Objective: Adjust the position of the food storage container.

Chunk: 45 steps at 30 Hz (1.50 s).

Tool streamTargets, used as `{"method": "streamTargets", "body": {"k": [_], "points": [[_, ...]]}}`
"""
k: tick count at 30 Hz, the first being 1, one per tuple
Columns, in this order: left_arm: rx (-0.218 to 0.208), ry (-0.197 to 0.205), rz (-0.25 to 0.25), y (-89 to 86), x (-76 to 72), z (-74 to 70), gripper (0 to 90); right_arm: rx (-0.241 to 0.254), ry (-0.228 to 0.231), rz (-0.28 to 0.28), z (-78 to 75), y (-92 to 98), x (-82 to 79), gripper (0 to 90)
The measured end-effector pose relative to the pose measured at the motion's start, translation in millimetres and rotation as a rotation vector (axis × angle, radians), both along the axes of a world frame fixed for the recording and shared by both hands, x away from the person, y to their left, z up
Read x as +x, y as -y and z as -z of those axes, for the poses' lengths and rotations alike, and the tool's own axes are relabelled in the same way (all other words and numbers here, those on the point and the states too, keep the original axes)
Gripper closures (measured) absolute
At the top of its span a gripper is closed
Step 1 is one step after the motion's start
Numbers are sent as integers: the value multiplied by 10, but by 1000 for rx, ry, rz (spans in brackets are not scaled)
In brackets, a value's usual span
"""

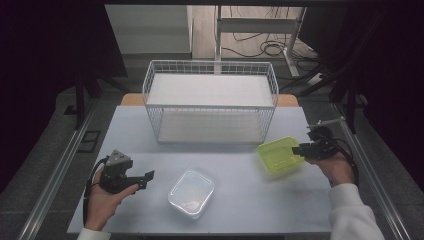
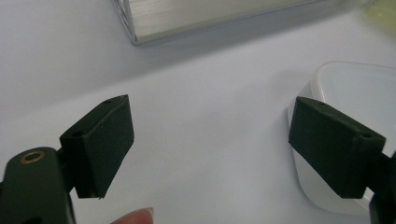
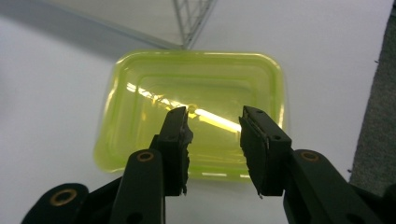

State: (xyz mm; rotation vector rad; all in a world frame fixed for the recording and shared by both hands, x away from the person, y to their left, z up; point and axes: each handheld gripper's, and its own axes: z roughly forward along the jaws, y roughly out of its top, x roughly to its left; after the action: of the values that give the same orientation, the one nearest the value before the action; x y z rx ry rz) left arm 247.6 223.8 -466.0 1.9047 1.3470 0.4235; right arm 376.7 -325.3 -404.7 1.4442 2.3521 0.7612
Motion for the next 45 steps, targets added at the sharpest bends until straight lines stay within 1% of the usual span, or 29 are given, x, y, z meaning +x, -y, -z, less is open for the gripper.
{"method": "streamTargets", "body": {"k": [3,4,5,8,10,12,13,16,17,19,22,26,27,29,33,35,36,38,39,40,41,45], "points": [[3,-6,-1,-2,3,14,136,-16,-19,28,15,41,127,634],[3,-6,-2,-4,4,16,136,-33,-24,47,26,80,207,683],[3,-6,-4,-6,6,19,136,-33,-24,47,26,80,207,683],[5,-11,-7,-14,13,37,136,-40,-35,86,56,147,327,782],[7,-14,-7,-11,16,49,136,-39,-56,108,100,179,388,836],[14,-16,1,-2,21,59,136,-37,-75,128,180,214,448,879],[14,-18,-1,3,20,63,135,-54,-90,139,240,226,484,888],[22,-25,-3,7,30,83,134,-87,-100,154,314,254,544,890],[23,-26,-4,7,33,87,132,-109,-101,154,338,269,569,891],[23,-28,-7,3,37,95,132,-129,-110,161,369,286,601,891],[28,-28,-4,6,42,103,132,-132,-127,166,437,325,646,891],[29,-32,-9,15,42,114,131,-135,-151,149,506,333,653,890],[29,-33,-10,20,45,121,132,-135,-154,135,527,325,647,891],[33,-38,-6,34,48,128,132,-139,-156,124,543,307,632,891],[34,-37,3,68,47,129,132,-129,-164,101,546,292,580,891],[35,-38,6,75,49,132,131,-113,-170,90,548,266,536,891],[37,-39,9,75,52,135,132,-110,-175,82,559,224,500,891],[37,-40,8,78,49,135,131,-108,-176,77,561,192,479,891],[37,-40,9,81,47,133,131,-98,-176,73,566,160,458,892],[36,-39,9,85,45,130,132,-91,-178,53,573,85,420,892],[35,-39,8,91,42,127,132,-91,-178,53,573,85,420,892],[34,-40,17,110,40,124,131,-92,-183,23,586,-80,366,891]]}}
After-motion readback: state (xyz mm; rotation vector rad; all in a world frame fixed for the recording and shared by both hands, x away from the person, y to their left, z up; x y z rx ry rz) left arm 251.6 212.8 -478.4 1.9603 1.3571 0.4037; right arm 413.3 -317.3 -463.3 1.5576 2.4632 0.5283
